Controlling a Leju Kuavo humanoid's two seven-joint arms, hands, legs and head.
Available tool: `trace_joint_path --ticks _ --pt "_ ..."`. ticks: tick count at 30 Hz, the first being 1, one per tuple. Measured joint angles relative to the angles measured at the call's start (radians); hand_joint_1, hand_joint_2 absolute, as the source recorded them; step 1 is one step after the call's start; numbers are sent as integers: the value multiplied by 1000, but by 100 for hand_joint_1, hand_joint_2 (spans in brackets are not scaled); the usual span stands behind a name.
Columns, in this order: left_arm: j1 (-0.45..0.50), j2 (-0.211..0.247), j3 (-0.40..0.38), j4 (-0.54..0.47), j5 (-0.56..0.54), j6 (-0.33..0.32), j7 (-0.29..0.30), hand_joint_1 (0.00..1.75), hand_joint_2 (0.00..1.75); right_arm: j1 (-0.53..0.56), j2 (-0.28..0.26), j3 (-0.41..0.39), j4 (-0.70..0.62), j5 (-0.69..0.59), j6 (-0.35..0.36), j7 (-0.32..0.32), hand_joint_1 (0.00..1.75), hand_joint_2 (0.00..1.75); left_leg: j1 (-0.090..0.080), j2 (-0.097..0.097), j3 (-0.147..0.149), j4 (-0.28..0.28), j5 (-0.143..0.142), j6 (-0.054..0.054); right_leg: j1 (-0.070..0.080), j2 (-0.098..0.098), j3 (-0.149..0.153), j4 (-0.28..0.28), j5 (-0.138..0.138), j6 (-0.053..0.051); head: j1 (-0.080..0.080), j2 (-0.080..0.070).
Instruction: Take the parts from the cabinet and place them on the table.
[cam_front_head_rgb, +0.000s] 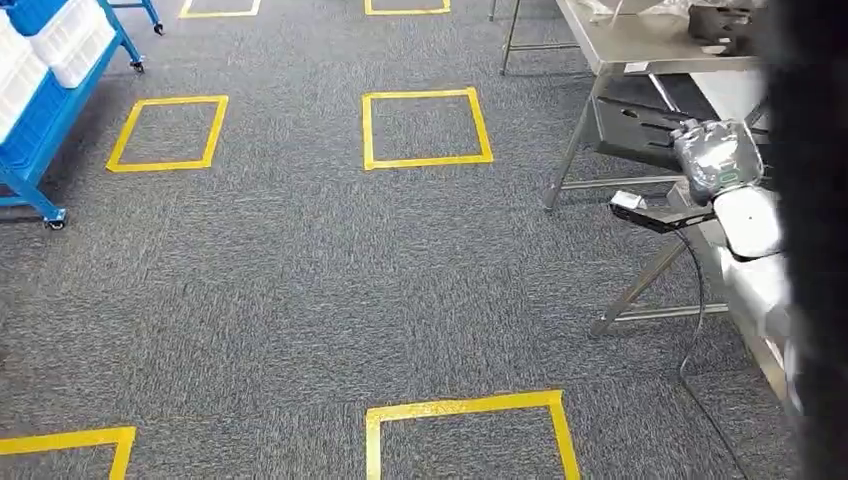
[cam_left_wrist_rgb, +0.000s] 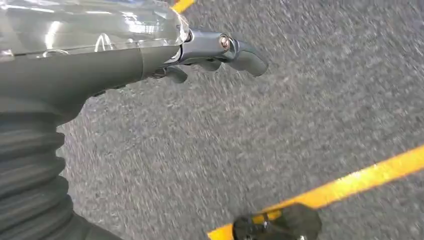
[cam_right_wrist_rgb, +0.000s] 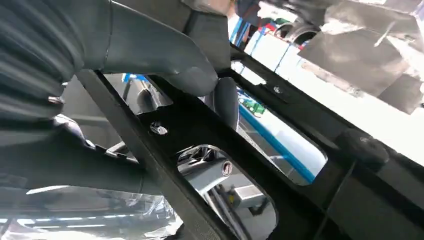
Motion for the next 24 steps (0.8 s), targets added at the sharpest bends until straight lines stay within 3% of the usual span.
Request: trace_joint_path --ticks 1,2,3,4,6,7,10,12,13,16,17,18,19,21,22,24 --pt "0 0 0 0 0 0 0 0 175 3 -2 0 1 -1 0 -3 175 175 -2 3 0 0 0 0 0 0 -34 70 -22 2 0 0" --pt "0 0 0 0 0 0 0 0 175 6 -2 0 3 -2 0 -4 175 175 -2 5 0 1 0 0 0 0 -46 94 -18 3 0 0" --pt "-1 0 0 0 0 0 0 0 175 8 -2 0 4 -2 0 -5 175 175 -2 9 0 2 -1 0 0 -1 -36 68 7 2 0 0" --pt "-1 0 0 0 0 0 0 0 175 7 -2 0 5 -2 0 -5 175 175 -2 11 0 5 -3 -1 0 -4 -1 -1 48 1 0 0" --pt "0 -1 0 0 -1 0 0 0 175 3 -6 0 5 -2 0 -5 175 175 -2 15 1 14 -9 -6 0 -26 94 -181 126 -4 0 0" --pt "0 -1 0 0 -1 0 0 0 175 -1 -6 0 5 -2 0 -5 175 175 -9 16 -4 21 -13 -12 13 -41 107 -211 111 -9 0 0" --pt "-1 -2 0 0 -1 0 0 0 175 0 -7 0 5 -2 0 -6 175 175 -6 24 -4 19 -13 -24 17 -24 101 -212 116 -22 0 0" --pt "0 -1 0 0 -1 0 0 0 175 -1 -7 0 5 -2 0 -6 175 175 -6 24 -9 30 -26 -35 6 -20 107 -224 125 -35 0 0" --pt "0 -1 0 0 -1 1 0 0 175 -2 -7 0 5 -3 0 -6 175 175 -5 17 -24 68 -56 -40 6 -17 107 -226 126 -41 0 0" --pt "0 -2 0 0 -1 0 0 0 175 -2 -6 0 5 -3 0 -7 175 175 0 10 -126 299 -164 -47 10 -8 106 -224 125 -46 0 0" --pt "1 -2 0 0 -1 0 0 0 175 -2 -6 0 5 -3 -1 -8 175 175 2 10 -145 340 -170 -48 10 -4 105 -223 125 -46 0 0" --pt "2 -2 0 0 -1 0 -2 0 175 -1 -6 0 5 -5 -1 -8 175 175 3 10 -140 328 -152 -47 11 1 105 -222 125 -46 0 0" --pt "2 -2 0 0 -1 -2 -4 0 175 -1 -6 0 5 -5 -1 -8 175 175 3 10 -115 275 -117 -45 11 6 105 -220 124 -45 0 0" --pt "1 -2 0 0 -2 -6 -10 0 175 -2 -6 0 5 -6 0 -6 175 175 4 -2 -23 86 -23 -37 8 16 106 -216 122 -41 0 0" --pt "1 -1 0 0 -3 -7 -12 0 175 -2 -6 0 5 -6 2 -4 175 175 2 -19 1 40 -29 -34 11 19 103 -216 121 -37 0 0" --pt "-1 -2 0 0 -5 -11 -19 0 175 -5 -7 0 5 -2 12 -3 175 175 0 -17 2 26 -27 -31 8 26 96 -215 127 -25 0 0"
